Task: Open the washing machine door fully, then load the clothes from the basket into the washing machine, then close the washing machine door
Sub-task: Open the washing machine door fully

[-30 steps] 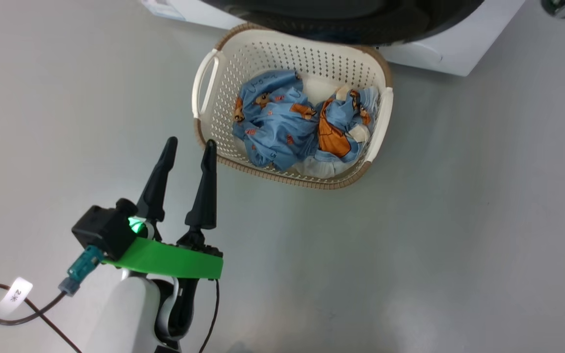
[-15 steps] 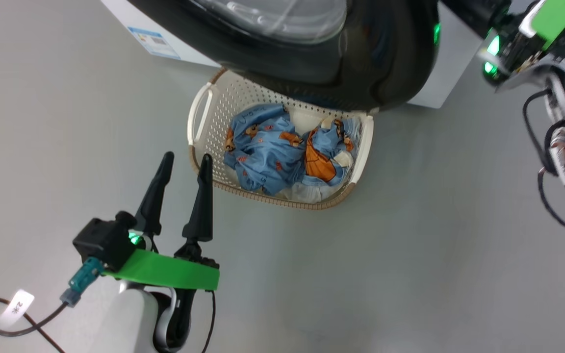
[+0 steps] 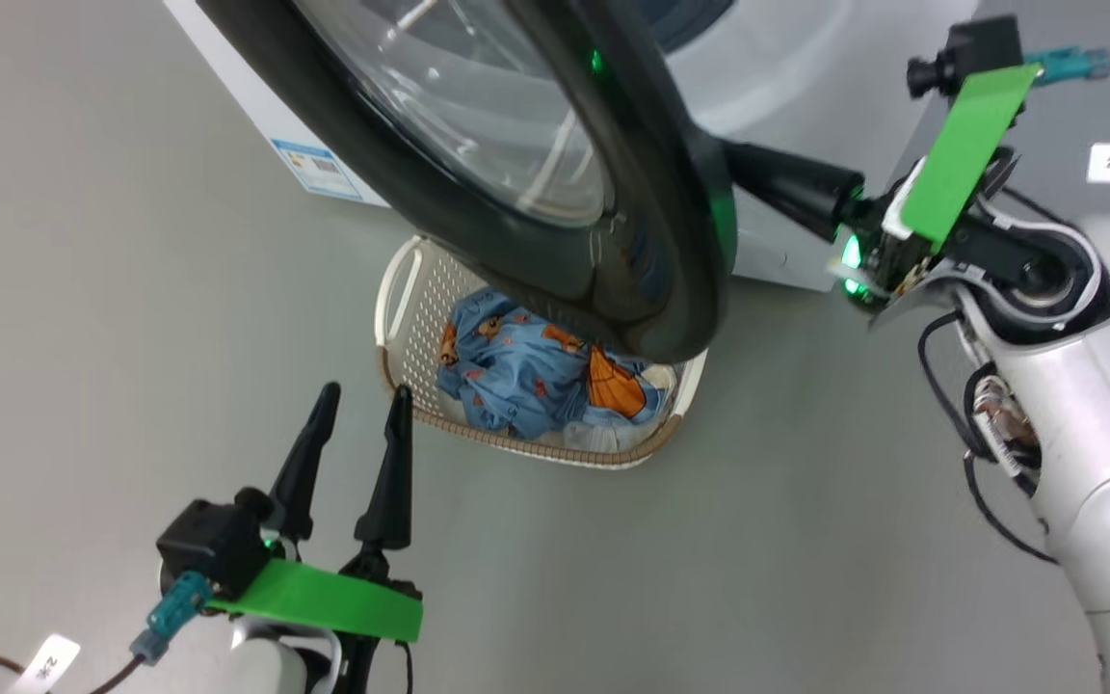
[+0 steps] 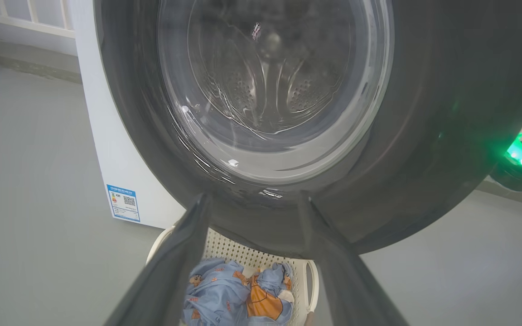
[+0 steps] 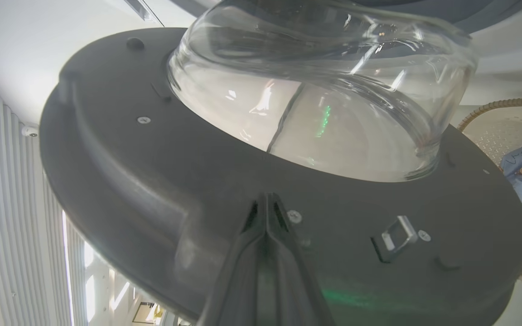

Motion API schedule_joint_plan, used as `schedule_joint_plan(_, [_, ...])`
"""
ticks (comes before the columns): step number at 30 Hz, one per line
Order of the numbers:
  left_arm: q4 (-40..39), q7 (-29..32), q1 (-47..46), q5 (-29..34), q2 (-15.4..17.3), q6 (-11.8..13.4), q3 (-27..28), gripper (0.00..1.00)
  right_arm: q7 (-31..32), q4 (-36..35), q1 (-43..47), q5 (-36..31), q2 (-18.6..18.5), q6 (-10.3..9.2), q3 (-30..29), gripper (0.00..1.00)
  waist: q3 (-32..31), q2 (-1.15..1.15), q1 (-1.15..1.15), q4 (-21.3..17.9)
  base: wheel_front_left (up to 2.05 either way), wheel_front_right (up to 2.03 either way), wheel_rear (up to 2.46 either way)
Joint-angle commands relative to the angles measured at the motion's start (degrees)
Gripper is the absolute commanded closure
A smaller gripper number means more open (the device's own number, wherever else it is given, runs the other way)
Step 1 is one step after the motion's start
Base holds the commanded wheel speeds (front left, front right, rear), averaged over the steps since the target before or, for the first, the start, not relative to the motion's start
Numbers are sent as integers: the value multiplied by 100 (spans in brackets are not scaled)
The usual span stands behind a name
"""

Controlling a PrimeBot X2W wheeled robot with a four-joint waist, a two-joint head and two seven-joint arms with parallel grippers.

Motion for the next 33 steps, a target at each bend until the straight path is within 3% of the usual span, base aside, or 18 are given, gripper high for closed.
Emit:
schedule_joint_plan(1, [-74,-37,64,46,126,2,212,0,43,-191,108,-33,140,33,70,100,-163,0,1,6,0,0,0])
schedule_joint_plan(24, [-103,-37,472,121,99,2,371,0,526,-517,981,7,732,33,575,100,-702,0,1,499,0,0,0])
schedule_joint_plan(33, [-85,-37,497,148,92,2,429,0,339,-447,1071,-68,791,33,667,100,-808,0,1,429,0,0,0])
